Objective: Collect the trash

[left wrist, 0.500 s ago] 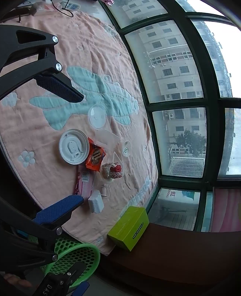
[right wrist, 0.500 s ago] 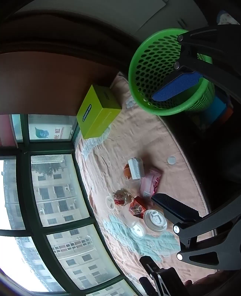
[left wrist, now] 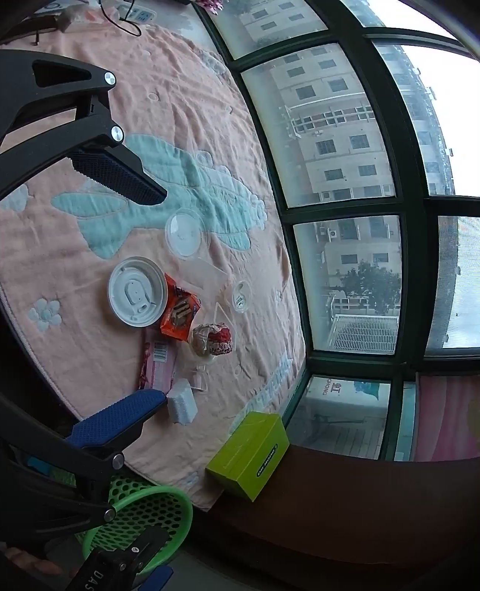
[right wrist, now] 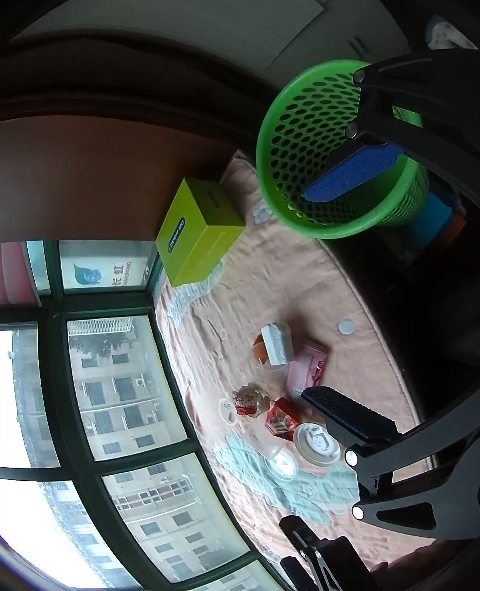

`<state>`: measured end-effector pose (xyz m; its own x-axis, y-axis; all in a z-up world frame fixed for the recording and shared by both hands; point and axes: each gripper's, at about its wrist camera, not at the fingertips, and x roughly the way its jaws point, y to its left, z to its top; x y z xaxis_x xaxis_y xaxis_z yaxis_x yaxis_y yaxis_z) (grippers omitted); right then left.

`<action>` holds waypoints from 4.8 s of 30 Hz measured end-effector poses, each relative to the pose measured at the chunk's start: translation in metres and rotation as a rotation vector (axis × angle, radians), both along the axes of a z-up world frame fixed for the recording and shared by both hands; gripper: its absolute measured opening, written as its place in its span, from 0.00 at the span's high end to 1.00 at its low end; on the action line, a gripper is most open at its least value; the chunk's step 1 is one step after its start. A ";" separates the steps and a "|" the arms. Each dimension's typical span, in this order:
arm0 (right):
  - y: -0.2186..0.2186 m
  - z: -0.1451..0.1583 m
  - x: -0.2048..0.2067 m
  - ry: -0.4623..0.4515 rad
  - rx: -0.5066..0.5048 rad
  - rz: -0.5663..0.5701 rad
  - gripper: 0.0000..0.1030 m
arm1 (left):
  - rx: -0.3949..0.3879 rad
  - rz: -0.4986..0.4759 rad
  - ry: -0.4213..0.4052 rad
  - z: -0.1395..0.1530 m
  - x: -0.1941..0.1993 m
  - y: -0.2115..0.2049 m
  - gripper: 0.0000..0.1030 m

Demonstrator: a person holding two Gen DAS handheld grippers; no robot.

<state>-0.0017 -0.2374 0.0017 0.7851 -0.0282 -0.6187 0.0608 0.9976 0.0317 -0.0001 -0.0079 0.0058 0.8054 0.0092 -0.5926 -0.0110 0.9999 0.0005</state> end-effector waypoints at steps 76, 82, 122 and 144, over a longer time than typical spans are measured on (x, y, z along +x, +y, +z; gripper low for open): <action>-0.001 -0.011 0.021 0.024 0.013 0.010 0.05 | -0.016 0.055 0.040 -0.006 0.026 0.015 0.06; 0.004 -0.018 0.037 0.048 0.011 0.040 0.05 | -0.012 0.084 0.059 -0.008 0.036 0.027 0.06; 0.036 -0.122 0.179 0.300 -0.028 0.293 0.26 | -0.059 0.198 0.206 -0.052 0.081 0.087 0.06; 0.003 -0.095 0.156 0.256 0.057 0.225 0.40 | -0.071 -0.102 0.214 -0.060 0.175 0.005 0.06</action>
<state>0.1546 -0.2339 -0.0935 0.5870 0.1678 -0.7920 -0.1471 0.9841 0.0995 0.1745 -0.0025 -0.0546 0.6561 -0.1130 -0.7462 0.0826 0.9935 -0.0778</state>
